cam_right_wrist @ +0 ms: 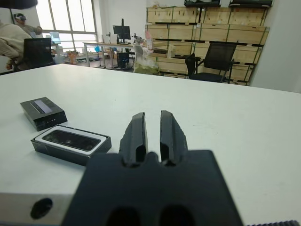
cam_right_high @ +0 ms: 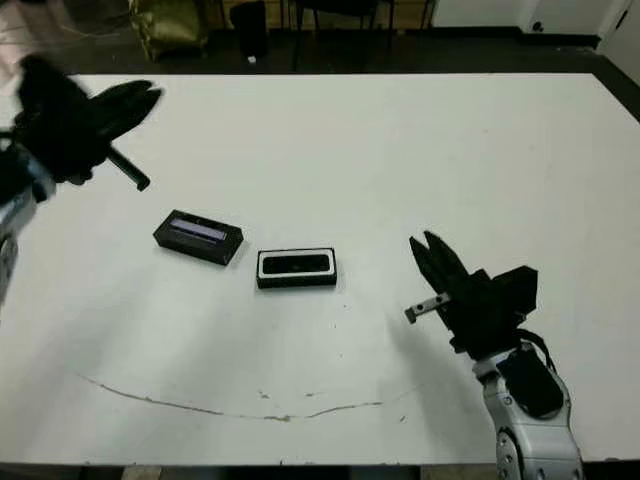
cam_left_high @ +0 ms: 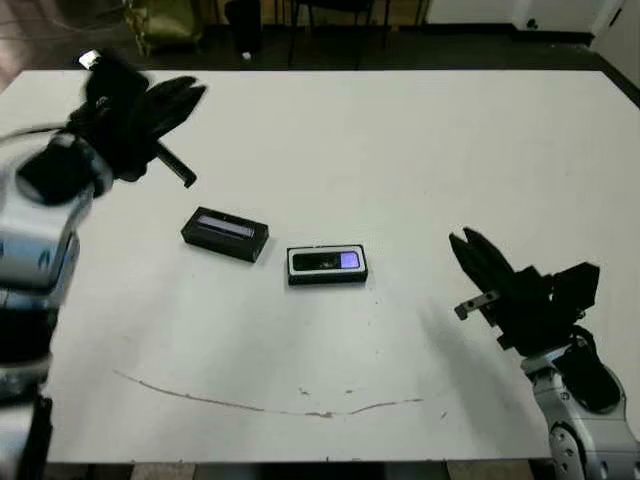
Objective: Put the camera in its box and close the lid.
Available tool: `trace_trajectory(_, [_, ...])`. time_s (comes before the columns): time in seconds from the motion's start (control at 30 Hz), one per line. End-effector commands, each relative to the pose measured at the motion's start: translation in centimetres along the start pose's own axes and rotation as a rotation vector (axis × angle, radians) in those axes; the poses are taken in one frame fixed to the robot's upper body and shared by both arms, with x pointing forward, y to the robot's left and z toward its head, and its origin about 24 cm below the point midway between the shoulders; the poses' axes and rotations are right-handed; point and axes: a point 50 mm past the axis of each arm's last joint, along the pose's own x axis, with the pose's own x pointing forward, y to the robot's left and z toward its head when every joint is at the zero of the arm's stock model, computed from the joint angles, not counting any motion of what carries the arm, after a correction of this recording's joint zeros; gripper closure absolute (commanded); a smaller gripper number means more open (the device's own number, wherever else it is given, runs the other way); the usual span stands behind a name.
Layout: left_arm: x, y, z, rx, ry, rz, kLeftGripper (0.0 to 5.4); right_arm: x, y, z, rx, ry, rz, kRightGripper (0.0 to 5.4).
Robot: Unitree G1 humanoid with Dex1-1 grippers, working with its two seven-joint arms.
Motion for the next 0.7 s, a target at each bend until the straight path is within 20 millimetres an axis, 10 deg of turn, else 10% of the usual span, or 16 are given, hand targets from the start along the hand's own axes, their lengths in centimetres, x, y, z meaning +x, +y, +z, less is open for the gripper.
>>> trace_trajectory(0.03, [2.0,-0.1,-0.3,0.123,0.143,-0.191,5.4,-0.3,-0.1,-0.2,-0.011,0.021,-0.01,5.38])
trace_trajectory(0.7, [7.8,-5.9,-4.0,0.255,0.446,-0.546,5.4,-0.7,0.2,-0.9,0.06,0.01,-0.008,5.38])
